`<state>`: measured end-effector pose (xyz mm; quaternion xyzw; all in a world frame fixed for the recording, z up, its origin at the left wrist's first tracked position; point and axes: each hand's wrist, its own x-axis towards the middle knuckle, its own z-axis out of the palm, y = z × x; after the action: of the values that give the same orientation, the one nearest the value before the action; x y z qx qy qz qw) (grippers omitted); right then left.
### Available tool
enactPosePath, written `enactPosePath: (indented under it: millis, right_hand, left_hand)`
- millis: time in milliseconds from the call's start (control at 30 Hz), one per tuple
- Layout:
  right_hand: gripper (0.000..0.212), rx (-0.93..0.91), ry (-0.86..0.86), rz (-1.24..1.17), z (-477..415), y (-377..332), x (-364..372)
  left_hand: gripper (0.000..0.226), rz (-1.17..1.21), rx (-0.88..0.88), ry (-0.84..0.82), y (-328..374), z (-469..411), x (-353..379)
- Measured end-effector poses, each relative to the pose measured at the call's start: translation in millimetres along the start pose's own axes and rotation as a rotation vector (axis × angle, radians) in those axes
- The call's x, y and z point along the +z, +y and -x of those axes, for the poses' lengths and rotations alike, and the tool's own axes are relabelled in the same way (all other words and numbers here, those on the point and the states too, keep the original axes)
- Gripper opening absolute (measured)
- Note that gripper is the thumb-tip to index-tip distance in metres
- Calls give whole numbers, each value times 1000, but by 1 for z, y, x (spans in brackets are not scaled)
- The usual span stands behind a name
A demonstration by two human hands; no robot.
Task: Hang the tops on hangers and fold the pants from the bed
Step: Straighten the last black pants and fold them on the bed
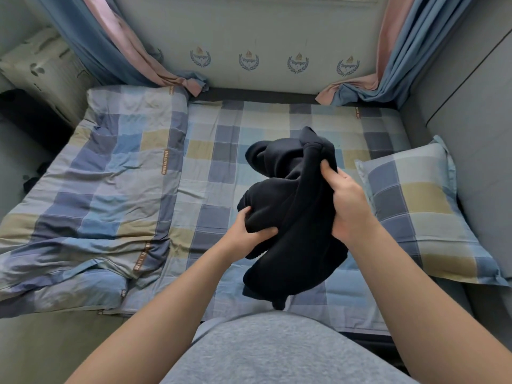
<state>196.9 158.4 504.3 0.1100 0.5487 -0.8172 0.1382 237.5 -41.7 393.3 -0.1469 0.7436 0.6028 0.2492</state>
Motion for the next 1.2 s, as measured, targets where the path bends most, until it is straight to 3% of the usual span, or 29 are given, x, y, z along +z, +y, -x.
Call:
enactPosePath:
  millis: [133, 267, 333, 400, 467, 533, 600, 667, 733, 833, 933, 1067, 1133, 1200]
  right_hand:
    - [41, 40, 7, -56, -2, -1, -7]
    - [43, 47, 38, -95, -9, 2, -20]
    - [41, 56, 115, -93, -16, 5, -30]
    - [37, 105, 300, -25, -27, 14, -45]
    - [47, 129, 437, 155, -34, 25, -59]
    - [66, 132, 422, 458, -31, 36, -63]
    - [65, 110, 247, 586, -21, 44, -56]
    - [59, 131, -41, 586, -8, 51, -42]
    - [72, 147, -274, 626, 3, 60, -29]
    - [83, 63, -326, 648, 10, 72, -12]
    - [50, -79, -180, 644, 6, 75, -6]
    - [12, -160, -67, 690, -3, 77, -9]
    - [9, -151, -66, 689, -7, 76, -12]
    - [15, -96, -102, 619, -9, 74, -16]
  left_hand:
    - [114, 82, 12, 58, -9, -2, -5]
    - [53, 248, 64, 200, -15, -4, -7]
    - [37, 342, 74, 303, -12, -3, -14]
    - [29, 455, 76, 349, -3, 0, -24]
    - [28, 553, 106, 350, 12, 5, -31]
    - [36, 580, 165, 339, 32, 11, -30]
    - [36, 528, 214, 326, 53, 15, -22]
    - [28, 468, 233, 302, 71, 20, -12]
    - [28, 433, 224, 234, 84, 26, -3]
    - [37, 332, 183, 62, 94, 33, 3]
    - [50, 269, 126, -103, 101, 36, 6]
    - [60, 100, 140, -127, 107, 35, 1]
    - [64, -30, 204, -105, 104, 34, -2]
    - [63, -291, 317, 33, 95, 31, -3]
